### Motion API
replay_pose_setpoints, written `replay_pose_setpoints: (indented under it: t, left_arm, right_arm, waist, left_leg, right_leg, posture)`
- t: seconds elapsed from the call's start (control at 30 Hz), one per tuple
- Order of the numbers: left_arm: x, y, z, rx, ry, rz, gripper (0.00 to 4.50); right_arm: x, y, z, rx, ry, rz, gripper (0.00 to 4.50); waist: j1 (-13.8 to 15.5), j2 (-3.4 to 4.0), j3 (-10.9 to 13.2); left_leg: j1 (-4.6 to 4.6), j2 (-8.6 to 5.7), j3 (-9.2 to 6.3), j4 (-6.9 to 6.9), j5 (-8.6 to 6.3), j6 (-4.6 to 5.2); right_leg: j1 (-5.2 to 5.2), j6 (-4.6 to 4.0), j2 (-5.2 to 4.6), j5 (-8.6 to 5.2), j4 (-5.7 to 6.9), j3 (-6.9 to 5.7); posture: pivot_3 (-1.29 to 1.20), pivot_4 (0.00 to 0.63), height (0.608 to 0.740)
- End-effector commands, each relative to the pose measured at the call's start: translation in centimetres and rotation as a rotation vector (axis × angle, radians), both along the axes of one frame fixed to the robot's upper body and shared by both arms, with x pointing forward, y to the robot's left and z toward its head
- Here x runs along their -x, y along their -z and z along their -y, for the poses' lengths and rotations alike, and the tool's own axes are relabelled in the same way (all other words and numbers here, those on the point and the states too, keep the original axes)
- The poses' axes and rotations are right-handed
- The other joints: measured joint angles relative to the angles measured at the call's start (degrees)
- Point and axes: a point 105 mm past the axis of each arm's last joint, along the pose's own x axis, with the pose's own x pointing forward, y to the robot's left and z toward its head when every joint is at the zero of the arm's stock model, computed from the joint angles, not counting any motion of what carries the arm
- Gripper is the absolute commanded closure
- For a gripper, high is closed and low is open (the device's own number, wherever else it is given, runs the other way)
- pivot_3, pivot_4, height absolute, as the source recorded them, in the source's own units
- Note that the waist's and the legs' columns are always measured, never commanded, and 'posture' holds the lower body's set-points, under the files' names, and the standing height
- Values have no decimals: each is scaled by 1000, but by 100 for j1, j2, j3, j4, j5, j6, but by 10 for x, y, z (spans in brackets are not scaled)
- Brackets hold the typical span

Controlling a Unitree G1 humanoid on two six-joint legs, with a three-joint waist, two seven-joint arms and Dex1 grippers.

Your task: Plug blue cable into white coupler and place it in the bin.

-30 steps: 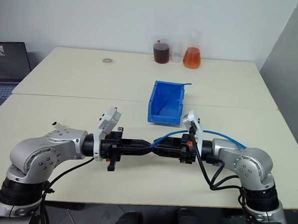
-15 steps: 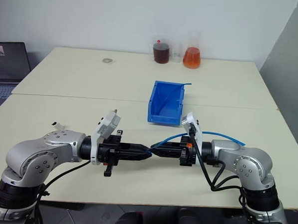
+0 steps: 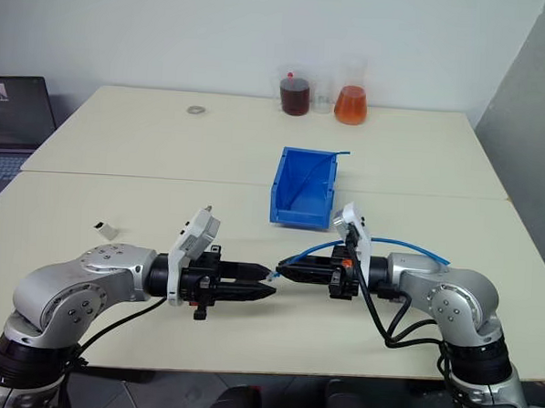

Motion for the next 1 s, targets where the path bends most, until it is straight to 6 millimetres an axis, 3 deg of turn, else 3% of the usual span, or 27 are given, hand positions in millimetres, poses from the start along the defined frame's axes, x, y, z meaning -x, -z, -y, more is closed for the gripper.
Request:
replay_pose_setpoints:
  t: [0.03, 0.33, 0.67, 0.83, 1.0]
  left_arm:
    - [2, -11, -5, 3, -35, 69, 1912]
    - [7, -5, -24, -3, -178, 54, 0]
    - [-12, 13, -41, -30, -502, 120, 0]
    - [-42, 16, -71, -106, -891, 261, 0]
    - [-45, 25, -84, -145, -1122, 301, 0]
  right_arm:
    - [-3, -7, 0, -5, -3, 64, 4384]
    - [-9, -8, 2, 1, 2, 97, 4387]
    - [-14, -6, 1, 0, 11, 110, 4387]
    - [-15, -4, 3, 21, 13, 124, 4388]
    - [-17, -1, 3, 29, 18, 132, 4389]
  waist:
    - [-1, 0, 0]
    - [2, 1, 1]
    - [8, -1, 2]
    - [16, -1, 2]
    - [9, -2, 2]
  left_leg:
    - [0, 0, 0, 0, 0, 0]
    - [0, 2, 1, -3, 0, 0]
    - [0, 2, 0, -4, 0, 0]
    - [0, 1, 0, -4, 0, 0]
    - [0, 2, 1, -4, 0, 0]
  right_leg:
    - [0, 0, 0, 0, 0, 0]
    - [-3, 0, 0, 0, -1, 1]
    - [-3, -1, -2, 0, -2, 1]
    - [-2, 0, -3, 0, -2, 2]
    - [-2, 0, -3, 0, -2, 4]
  posture:
    - [0, 150, 740]
    - [0, 150, 740]
    - [0, 150, 740]
    - [0, 150, 740]
    - [0, 150, 740]
